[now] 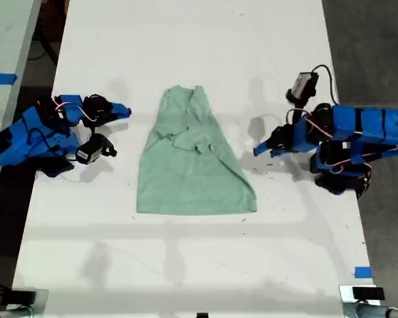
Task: Fold t shirt
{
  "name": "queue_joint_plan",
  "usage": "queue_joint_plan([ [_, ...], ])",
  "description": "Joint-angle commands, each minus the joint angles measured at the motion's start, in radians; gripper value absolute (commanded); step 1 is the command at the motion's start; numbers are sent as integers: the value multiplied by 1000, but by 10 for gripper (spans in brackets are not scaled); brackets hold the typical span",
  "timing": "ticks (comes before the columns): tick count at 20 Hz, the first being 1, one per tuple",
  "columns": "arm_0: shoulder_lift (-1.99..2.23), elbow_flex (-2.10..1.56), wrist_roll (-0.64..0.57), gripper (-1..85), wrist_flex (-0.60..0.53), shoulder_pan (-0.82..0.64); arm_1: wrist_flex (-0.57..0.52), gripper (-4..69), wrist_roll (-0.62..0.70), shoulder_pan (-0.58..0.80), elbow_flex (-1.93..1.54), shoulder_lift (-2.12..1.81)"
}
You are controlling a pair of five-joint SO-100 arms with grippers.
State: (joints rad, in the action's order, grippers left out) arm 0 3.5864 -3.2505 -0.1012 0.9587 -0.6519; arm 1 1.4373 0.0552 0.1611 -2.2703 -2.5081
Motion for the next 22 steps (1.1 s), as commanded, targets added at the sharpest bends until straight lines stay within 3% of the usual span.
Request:
queue_joint_plan([
  [1,11,-41,11,-3,2,8,-12,246,-101,-110,229,327],
  [7,11,-41,11,-3,2,12,-186,252,-155,-184,295,664],
  [12,11,-41,8,-3,0,9,-239,245,-175,-222,328,758],
  [13,11,-41,8,-3,0,9,-241,194,-175,-222,339,776],
  [14,11,-41,8,-3,0,9,-249,42,-178,-219,345,790],
  [15,11,-41,8,-3,0,9,-250,23,-193,-219,350,798],
  [17,11,-41,8,-3,0,9,-235,24,-204,-216,370,804],
  [22,11,-41,6,-3,0,9,-26,24,-172,-170,523,739],
])
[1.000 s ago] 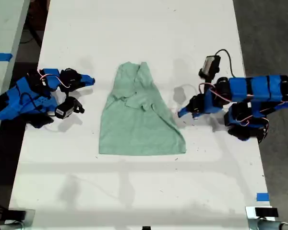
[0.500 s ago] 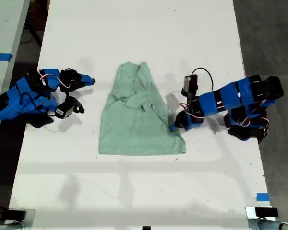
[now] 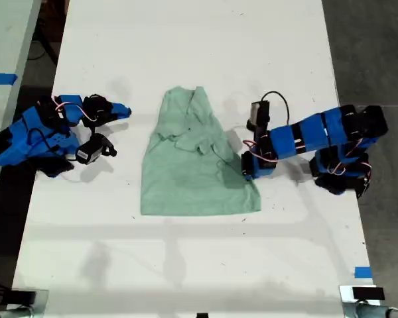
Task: Fold t shirt
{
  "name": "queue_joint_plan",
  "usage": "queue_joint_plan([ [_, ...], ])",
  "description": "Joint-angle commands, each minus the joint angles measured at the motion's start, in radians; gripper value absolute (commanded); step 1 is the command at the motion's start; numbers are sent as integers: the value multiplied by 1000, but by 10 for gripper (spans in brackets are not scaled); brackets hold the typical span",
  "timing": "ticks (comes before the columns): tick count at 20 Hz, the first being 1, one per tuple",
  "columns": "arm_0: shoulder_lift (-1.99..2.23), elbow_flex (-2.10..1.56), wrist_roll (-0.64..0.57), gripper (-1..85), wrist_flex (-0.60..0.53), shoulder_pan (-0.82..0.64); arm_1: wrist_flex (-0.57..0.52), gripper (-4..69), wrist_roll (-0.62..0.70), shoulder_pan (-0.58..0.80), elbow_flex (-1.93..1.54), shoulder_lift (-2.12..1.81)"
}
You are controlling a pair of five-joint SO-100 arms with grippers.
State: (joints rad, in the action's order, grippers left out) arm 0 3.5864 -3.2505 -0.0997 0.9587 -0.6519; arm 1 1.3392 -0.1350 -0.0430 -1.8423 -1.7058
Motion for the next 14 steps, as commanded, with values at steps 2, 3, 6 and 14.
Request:
queue_joint_plan([
  [2,11,-41,5,-3,0,8,98,24,87,61,167,-98],
  [3,11,-41,5,-3,0,6,98,24,130,75,216,-101],
  [6,11,-41,5,-3,0,5,101,24,256,95,436,5],
  [14,11,-41,5,-3,0,3,92,118,388,77,954,462],
])
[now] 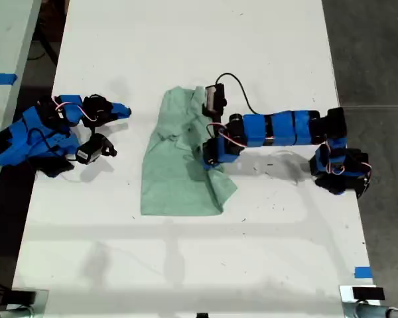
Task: Fold t shirt
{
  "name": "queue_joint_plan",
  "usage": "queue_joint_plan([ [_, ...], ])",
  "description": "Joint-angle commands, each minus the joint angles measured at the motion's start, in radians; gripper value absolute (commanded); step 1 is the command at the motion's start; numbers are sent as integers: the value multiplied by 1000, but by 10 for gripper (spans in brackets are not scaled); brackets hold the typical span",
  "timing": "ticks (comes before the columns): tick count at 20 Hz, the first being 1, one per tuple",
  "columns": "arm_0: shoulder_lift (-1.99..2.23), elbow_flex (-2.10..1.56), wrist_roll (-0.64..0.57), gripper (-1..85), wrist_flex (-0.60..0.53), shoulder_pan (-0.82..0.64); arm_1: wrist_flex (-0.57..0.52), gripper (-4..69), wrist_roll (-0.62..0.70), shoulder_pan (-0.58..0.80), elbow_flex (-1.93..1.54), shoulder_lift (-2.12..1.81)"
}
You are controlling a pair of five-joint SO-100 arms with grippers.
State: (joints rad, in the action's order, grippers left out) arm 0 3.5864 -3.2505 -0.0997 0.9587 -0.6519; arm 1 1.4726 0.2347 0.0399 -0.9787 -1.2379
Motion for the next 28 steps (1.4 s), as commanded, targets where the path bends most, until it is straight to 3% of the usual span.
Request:
queue_joint_plan([
  [1,11,-41,5,-3,0,3,-44,214,18,-9,91,-12],
  [3,11,-41,2,-3,0,3,-44,261,20,-12,80,-46],
  [6,11,-41,2,-3,0,3,-25,266,17,-5,37,-129],
  [15,11,-41,0,-3,0,2,189,78,-106,20,-244,-417],
  [17,11,-41,0,-3,0,2,124,17,-144,18,-451,-563],
  [19,11,-41,0,-3,0,2,-38,-15,-179,21,-762,-810],
  [21,11,-41,0,-3,0,2,-192,-19,-209,41,-1103,-1134],
  [23,11,-41,0,-3,-2,2,-268,-18,-218,75,-1424,-1450],
  [26,11,-41,-2,-3,-3,-3,-287,-17,-137,115,-1821,-1930],
  [28,11,-41,-2,-3,-3,-3,-160,-2,-72,175,-2049,-2281],
])
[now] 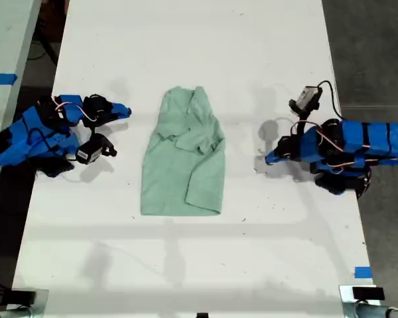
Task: Fold t shirt
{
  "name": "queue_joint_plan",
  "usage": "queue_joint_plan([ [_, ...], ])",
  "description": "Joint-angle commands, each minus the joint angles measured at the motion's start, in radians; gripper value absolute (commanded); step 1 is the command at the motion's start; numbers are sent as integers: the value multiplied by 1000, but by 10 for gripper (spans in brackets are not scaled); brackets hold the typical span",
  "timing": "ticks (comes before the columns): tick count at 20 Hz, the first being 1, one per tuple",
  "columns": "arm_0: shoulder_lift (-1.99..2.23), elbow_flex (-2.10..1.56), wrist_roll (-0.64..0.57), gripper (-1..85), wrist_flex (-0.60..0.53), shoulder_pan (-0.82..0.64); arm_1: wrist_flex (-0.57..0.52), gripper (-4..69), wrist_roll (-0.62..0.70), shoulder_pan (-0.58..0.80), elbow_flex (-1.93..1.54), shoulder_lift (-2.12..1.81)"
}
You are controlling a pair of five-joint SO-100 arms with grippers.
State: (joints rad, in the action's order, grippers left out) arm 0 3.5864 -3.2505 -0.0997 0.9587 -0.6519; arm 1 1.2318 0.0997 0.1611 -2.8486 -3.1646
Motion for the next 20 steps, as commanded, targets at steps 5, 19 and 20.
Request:
queue_joint_plan([
  [5,11,-41,3,-3,-2,5,161,-1,112,192,-230,-344],
  [19,11,-41,5,-3,0,8,163,41,127,172,-230,-342],
  [20,11,-41,5,-3,0,8,163,81,179,160,-230,-342],
])
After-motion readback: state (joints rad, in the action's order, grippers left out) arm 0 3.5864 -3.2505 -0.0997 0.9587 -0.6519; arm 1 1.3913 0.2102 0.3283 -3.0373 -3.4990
